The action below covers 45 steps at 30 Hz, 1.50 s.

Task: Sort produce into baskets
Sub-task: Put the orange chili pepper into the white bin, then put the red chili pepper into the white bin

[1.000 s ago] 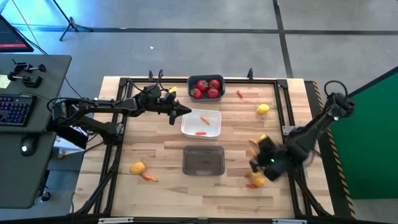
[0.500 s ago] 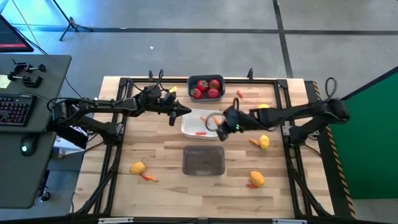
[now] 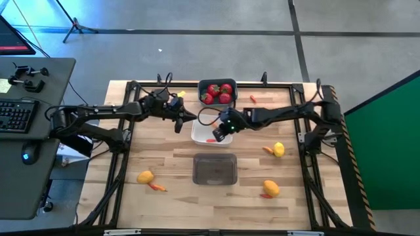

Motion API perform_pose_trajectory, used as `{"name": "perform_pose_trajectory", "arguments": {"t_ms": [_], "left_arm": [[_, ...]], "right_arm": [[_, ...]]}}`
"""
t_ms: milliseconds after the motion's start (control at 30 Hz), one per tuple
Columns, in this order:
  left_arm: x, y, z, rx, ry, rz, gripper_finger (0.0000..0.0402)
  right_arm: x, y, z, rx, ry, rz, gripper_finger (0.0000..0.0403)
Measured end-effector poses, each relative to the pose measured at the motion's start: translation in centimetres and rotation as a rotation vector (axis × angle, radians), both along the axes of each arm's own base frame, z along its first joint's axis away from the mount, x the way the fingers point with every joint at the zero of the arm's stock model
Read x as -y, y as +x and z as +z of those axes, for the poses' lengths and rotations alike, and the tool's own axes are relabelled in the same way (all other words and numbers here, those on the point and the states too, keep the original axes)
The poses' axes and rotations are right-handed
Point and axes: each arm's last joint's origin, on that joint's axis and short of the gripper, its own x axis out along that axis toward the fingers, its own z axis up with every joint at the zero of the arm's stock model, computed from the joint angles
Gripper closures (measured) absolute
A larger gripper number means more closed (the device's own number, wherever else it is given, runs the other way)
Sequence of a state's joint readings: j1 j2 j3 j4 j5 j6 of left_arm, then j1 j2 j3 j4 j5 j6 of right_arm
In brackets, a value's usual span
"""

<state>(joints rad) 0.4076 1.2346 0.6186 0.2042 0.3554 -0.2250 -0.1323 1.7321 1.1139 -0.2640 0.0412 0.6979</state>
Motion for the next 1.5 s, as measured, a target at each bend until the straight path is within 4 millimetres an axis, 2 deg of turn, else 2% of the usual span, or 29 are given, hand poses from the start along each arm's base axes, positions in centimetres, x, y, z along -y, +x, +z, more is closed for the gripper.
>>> {"name": "perform_pose_trajectory", "arguments": {"t_ms": [267, 367, 500, 600, 667, 767, 867, 933, 1000, 1133, 1300, 1500], "left_arm": [[0.1, -1.1, 0.5, -0.037, 0.029, -0.003, 0.0401], [0.3, -1.6, 0.5, -0.073, 0.04, -0.016, 0.0401], [0.8, -2.6, 0.6, -0.119, 0.028, -0.053, 0.0401], [1.5, -3.5, 1.1, -0.134, 0.026, -0.08, 0.0401], [2.3, -4.2, 1.6, -0.149, 0.026, -0.111, 0.0401], [3.7, -5.3, 3.0, -0.191, 0.029, -0.168, 0.0401], [5.1, -6.3, 4.3, -0.256, 0.023, -0.215, 0.0401], [6.0, -6.7, 5.2, -0.273, 0.023, -0.254, 0.0401], [6.9, -7.2, 5.9, -0.289, 0.021, -0.29, 0.0401], [8.6, -7.8, 6.8, -0.357, 0.009, -0.33, 0.0401], [10.8, -8.4, 7.8, -0.427, 0.005, -0.398, 0.0401], [14.1, -9.0, 7.9, -0.519, -0.044, -0.452, 0.0401]], "right_arm": [[1.3, 1.6, -0.8, -0.008, 0.05, -0.033, 0.0393], [1.6, 1.8, -0.5, -0.003, 0.046, -0.018, 0.0363], [1.6, 2.1, 0.3, -0.007, 0.04, -0.006, 0.0299], [1.7, 2.4, 1.4, -0.02, 0.006, 0.038, 0.0261], [1.7, 2.6, 2.5, -0.049, -0.027, 0.085, 0.0252], [1.8, 2.7, 4.3, -0.1, -0.09, 0.136, 0.0268], [1.8, 2.8, 5.5, -0.117, -0.152, 0.194, 0.032], [1.6, 2.9, 5.4, -0.119, -0.177, 0.22, 0.0371], [1.4, 3.0, 4.5, -0.083, -0.169, 0.26, 0.0393], [0.1, 3.0, 2.6, -0.02, -0.16, 0.309, 0.0397], [-2.0, 2.1, 2.5, 0.085, -0.163, 0.333, 0.0402], [-3.8, -1.9, 3.9, 0.131, -0.168, 0.296, 0.0403]]}}
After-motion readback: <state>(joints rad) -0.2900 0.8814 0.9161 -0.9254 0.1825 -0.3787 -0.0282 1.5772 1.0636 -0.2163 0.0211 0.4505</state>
